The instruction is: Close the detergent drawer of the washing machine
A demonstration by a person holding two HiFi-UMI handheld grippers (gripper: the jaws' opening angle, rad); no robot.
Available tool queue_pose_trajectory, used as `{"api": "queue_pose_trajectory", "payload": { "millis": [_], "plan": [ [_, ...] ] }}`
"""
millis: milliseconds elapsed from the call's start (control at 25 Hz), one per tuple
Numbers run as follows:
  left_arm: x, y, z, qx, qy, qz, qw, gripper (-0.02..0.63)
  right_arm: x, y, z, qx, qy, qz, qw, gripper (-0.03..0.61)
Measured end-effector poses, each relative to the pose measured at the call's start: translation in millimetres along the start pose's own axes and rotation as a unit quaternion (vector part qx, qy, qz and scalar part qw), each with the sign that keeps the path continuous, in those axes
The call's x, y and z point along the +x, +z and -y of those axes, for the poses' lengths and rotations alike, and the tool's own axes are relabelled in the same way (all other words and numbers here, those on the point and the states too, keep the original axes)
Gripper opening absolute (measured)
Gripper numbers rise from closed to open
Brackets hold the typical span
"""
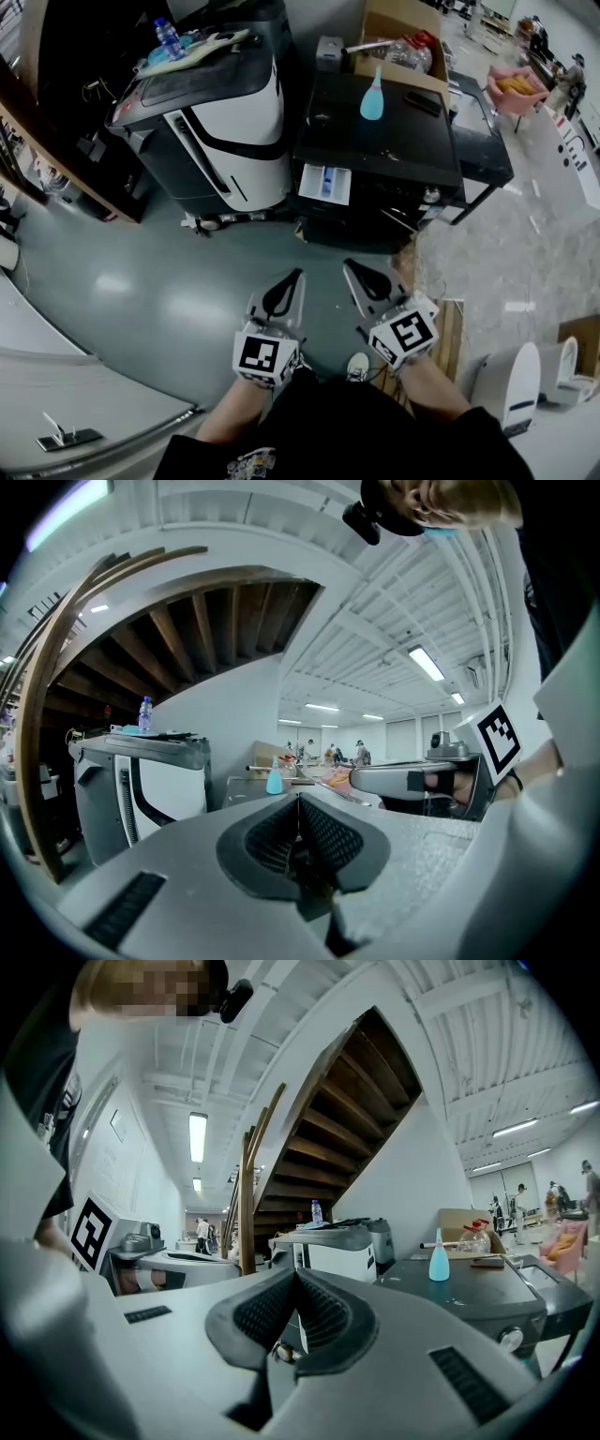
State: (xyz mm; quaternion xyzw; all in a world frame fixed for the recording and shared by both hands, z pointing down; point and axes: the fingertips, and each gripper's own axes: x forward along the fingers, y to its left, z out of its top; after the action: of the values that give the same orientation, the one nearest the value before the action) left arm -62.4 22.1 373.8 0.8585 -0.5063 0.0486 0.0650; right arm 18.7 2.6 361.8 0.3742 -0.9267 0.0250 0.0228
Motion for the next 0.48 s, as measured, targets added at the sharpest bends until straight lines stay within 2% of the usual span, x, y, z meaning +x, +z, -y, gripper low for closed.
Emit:
{"api": "queue_pose_trajectory", "payload": {
  "millis": [160,480],
  "plan": [
    [-1.4,0.2,-15.8,0.0,-0.012,-0.001,0.9999,0.005,12.8,-1.4,-5.0,0.004,-0.016,-0.004,1.0,0.007],
    [-6.1,-7.4,-48.9,0.0,-0.034,-0.007,0.9994,0.006,40.9,-9.7,-17.6,0.008,-0.04,-0.007,0.999,0.07]
  ]
}}
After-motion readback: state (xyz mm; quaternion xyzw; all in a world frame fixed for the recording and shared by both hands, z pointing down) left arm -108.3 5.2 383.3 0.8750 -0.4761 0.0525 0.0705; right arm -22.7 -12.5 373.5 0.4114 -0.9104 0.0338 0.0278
